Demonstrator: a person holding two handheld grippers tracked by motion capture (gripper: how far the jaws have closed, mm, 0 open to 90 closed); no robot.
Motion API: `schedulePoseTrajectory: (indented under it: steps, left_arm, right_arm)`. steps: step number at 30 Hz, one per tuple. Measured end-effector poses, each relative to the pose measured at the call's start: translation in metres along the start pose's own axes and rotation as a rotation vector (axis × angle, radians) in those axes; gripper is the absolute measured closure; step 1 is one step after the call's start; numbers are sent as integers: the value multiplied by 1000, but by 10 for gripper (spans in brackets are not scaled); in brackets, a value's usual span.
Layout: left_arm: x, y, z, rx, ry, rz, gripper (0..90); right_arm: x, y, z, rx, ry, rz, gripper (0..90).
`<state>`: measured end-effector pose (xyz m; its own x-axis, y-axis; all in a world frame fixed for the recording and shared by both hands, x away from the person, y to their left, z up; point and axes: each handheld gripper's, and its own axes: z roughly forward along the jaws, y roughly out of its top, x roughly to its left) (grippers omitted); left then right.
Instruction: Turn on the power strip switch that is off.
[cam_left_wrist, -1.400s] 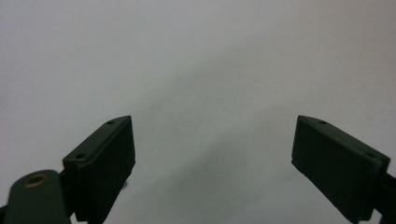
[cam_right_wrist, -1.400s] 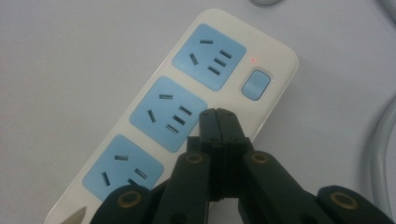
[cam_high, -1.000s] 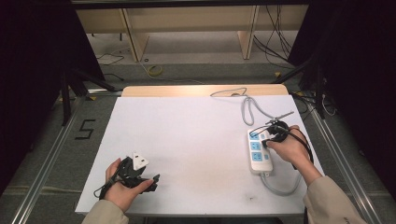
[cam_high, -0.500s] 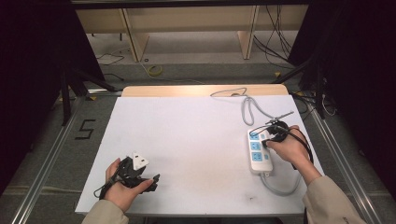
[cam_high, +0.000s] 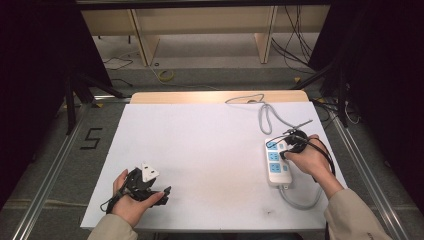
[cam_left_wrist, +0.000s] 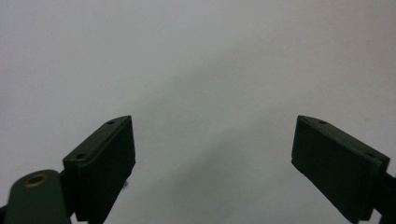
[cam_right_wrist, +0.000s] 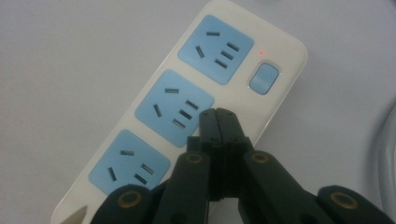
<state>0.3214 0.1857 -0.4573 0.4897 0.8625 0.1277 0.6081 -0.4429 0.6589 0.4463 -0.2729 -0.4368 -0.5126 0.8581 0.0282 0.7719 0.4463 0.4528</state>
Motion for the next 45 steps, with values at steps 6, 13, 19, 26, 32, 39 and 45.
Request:
schedulePoseTrajectory:
  steps: [6,13,19,26,32,39,45]
  left_arm:
    - [0,0,0,-1,0,1,129]
    - [0,0,0,0,-1,0,129]
    - [0,0,0,0,-1,0,130]
    - [0,0,0,0,-2,3,130]
    - [0,0,0,0,-2,2,130]
    - [0,1,1,1,-2,5,131]
    - [0,1,1,0,-2,5,131]
  right_arm:
    - [-2,0,0,-1,13,13,900]
    - [-2,0,0,-3,11,11,900]
    - [-2,-1,0,-5,16,15,900]
    - [-3,-2,0,-13,26,34,900]
    - [-4,-3,-1,-17,30,44,900]
    - [-6,-4,-1,-28,48,62,900]
    - [-6,-3,-2,-32,53,59,900]
